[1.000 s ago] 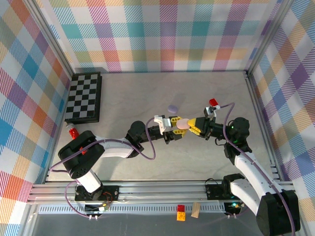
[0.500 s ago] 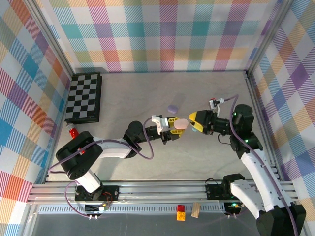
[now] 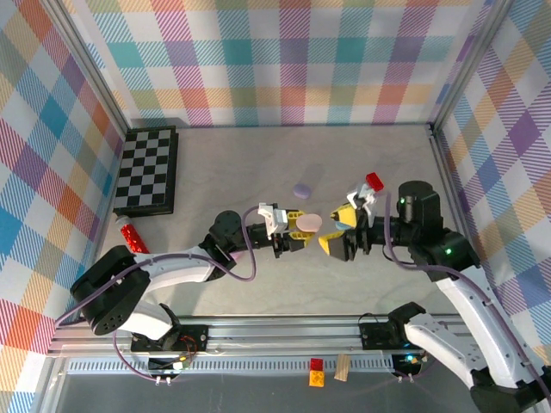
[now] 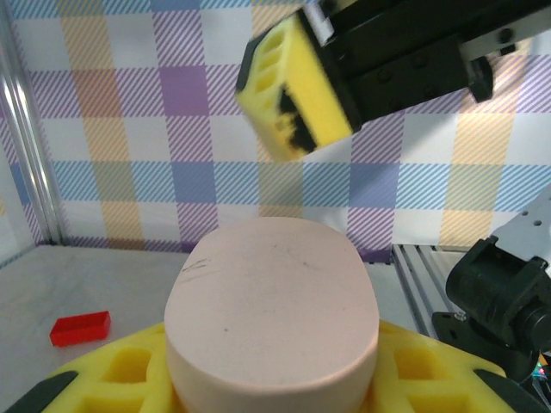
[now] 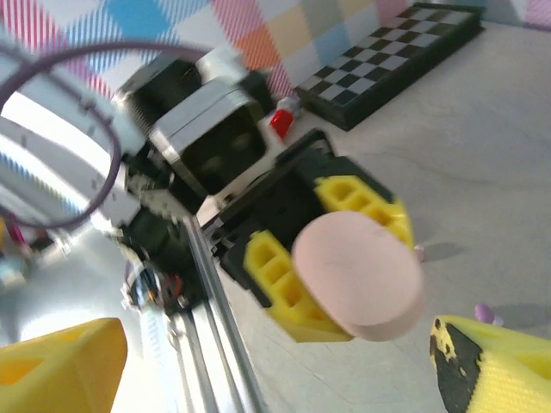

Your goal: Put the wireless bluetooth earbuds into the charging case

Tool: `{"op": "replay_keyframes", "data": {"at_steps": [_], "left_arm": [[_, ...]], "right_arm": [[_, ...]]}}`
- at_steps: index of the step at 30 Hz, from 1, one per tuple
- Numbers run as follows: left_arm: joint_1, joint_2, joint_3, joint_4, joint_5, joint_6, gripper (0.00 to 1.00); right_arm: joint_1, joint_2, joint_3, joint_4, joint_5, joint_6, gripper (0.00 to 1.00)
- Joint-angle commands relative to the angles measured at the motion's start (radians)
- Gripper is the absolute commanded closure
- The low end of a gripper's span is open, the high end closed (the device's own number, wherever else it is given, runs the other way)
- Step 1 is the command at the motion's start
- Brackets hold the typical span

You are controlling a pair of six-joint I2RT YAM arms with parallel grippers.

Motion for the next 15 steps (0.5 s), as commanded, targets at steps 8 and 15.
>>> {"op": "replay_keyframes", "data": {"at_steps": [8,15], "left_arm": [[0.01,-0.012,-0.006,0.007,0.057,-0.021,0.67],[0.011,-0.01,-0.002,0.029,0.076,-0.04,0.67]], "right_arm": [[0.158,0.142,0.075,0.001,0.311,-0.272,0.11],[0.173,0.184,0.088,0.011,0.377,-0.299,0.12]]}}
